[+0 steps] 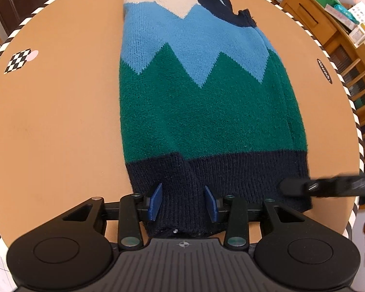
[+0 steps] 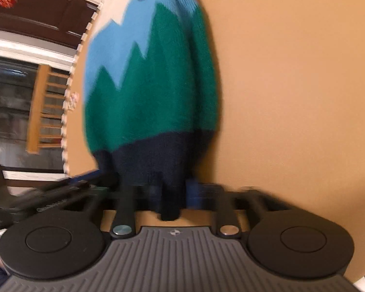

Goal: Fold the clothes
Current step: 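Grasp the navy hem with both grippers and fold it up toward the collar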

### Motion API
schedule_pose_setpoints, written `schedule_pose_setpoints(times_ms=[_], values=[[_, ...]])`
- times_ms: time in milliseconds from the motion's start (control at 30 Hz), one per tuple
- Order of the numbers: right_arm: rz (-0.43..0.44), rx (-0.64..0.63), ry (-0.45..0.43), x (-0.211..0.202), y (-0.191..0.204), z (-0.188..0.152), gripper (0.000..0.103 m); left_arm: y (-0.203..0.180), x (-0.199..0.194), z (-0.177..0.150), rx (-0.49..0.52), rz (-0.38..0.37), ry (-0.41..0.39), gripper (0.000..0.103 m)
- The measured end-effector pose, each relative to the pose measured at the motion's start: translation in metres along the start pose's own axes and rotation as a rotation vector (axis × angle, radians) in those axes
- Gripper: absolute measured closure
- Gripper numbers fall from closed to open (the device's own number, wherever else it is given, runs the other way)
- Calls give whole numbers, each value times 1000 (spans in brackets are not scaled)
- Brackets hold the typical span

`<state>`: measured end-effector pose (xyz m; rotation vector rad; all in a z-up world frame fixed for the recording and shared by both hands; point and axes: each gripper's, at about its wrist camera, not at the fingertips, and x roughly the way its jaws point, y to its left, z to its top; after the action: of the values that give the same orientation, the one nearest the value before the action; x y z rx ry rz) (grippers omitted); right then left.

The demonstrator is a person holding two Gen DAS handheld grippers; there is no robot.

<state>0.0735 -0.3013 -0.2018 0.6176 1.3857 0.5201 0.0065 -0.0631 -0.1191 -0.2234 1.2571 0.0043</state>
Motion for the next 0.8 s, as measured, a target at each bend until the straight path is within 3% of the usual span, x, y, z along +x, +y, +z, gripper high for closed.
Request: schedule_pose_setpoints(times_ms=[133,267,367,533,667,800], values=[[28,34,-26,-13,-2,-2,89,17,-9,3,-63,-55,0,60],[124,55,-42,-34,4,1,89,49,-26,-3,-181,-84,-20,31],[193,106,-39,-39,7,8,89,75,-29,-13,-295,-133,-4,30],[278,144,-37,-47,17,19,89,96,-7,-35,-494,-354,81,30],[283,129,-29,-44,33,25,89,96,12,-43,-588,-476,86,22],[267,126,-25,-49,32,24,89,97,26,-42,-633,-514,46,25]])
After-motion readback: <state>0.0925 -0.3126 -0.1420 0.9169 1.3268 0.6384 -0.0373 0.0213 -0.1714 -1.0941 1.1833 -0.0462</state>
